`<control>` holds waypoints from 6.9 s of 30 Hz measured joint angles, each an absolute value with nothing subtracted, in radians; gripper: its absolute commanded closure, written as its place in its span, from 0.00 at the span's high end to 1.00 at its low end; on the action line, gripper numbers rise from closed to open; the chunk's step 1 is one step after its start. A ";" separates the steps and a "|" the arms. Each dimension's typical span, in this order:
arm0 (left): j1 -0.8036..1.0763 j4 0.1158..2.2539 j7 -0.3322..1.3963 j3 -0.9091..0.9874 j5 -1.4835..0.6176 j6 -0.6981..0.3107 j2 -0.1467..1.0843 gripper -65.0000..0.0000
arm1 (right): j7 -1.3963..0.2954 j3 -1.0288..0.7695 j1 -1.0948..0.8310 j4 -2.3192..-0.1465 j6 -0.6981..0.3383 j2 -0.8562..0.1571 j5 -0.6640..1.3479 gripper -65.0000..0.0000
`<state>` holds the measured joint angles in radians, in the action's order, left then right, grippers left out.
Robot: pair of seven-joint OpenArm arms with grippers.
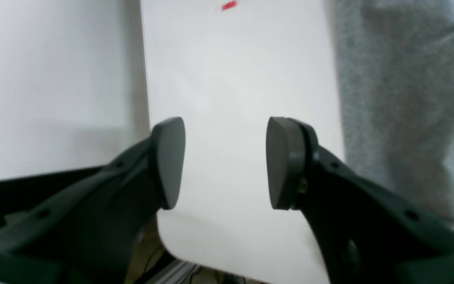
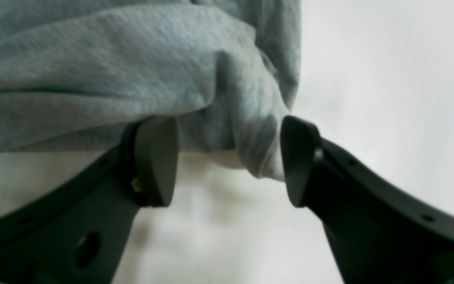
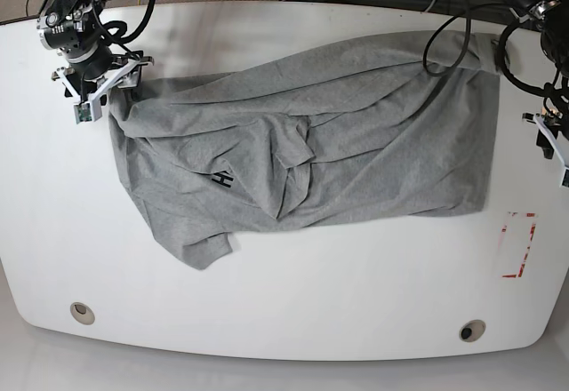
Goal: Fold the T-shirt properly
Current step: 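Move the right gripper down the shirt's side and open the left gripper, then lower both grippers onto the shirt's side edges and grasp them, then lift the shirt with both grippers and swing it forward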
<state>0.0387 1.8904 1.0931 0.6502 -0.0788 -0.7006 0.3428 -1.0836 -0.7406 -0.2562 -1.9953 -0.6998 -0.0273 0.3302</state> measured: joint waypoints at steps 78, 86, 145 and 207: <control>-0.408 0.976 0.830 0.508 -0.087 -0.697 0.338 0.67 | -0.639 -0.736 0.230 -1.190 -0.696 -0.088 0.014 0.01; -0.410 0.932 0.833 0.514 -0.075 -0.691 0.336 0.67 | -0.634 -0.655 0.223 -1.190 -0.690 -0.091 0.022 0.01; -0.315 1.342 0.963 0.599 -0.249 -0.700 0.290 0.00 | -0.862 -0.556 0.081 -1.728 -0.703 -0.029 0.025 0.01; -1.266 1.319 1.061 0.428 -0.268 -0.553 0.444 0.00 | -1.113 -0.086 1.190 -1.540 -0.705 -0.410 0.029 0.02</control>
